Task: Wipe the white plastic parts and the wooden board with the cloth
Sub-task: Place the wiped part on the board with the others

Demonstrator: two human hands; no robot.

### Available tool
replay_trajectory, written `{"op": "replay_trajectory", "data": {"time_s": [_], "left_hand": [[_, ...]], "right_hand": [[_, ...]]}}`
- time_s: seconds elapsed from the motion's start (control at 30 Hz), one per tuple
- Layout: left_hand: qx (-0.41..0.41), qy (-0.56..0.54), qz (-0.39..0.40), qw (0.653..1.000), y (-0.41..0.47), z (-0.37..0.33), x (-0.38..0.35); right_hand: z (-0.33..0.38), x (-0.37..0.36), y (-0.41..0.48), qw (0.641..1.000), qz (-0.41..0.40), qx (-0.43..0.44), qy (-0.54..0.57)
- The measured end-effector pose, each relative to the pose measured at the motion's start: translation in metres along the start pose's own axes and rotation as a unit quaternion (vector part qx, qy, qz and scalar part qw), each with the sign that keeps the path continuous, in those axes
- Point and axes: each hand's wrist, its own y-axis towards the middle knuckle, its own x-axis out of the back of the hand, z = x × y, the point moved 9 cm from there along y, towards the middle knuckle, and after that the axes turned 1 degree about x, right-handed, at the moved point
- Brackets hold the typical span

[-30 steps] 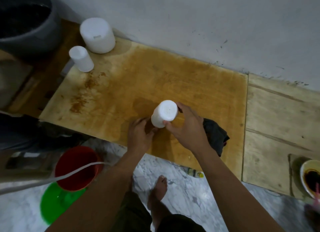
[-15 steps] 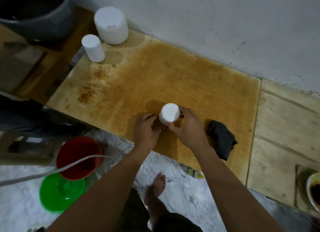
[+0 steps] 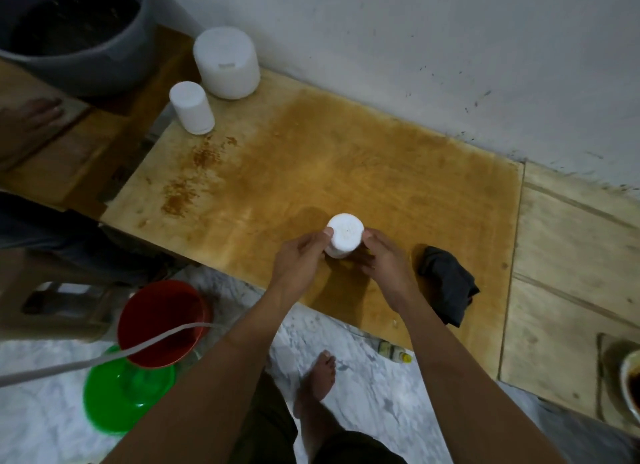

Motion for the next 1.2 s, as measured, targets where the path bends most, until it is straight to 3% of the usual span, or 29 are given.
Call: {"op": "replay_trajectory", "data": {"time_s": [0.23,0.5,0.83,1.2], "left_hand": [[0.011,-0.089,-0.024,0.996,0.008,-0.008,0.041],[-0.032,-0.075,-0.102,0.991,0.032,-0.039,0.153],[-0.028,-0.115,-0.179,0.977,0.076,-0.042,0.265],[-0.003,-0.101,-0.172,0.980,0.099,-0.033,0.302]], "right_hand": [[0.015,-0.042,0.011,0.999,0.027,0.012,-0.022],[0.042,-0.164,0.042,0.996,0.083,0.009,-0.042],[0.047,-0.299,0.086,0.986,0.146,-0.001,-0.076],[0.046,-0.336,0.099,0.986,0.134,-0.007,-0.095]]}}
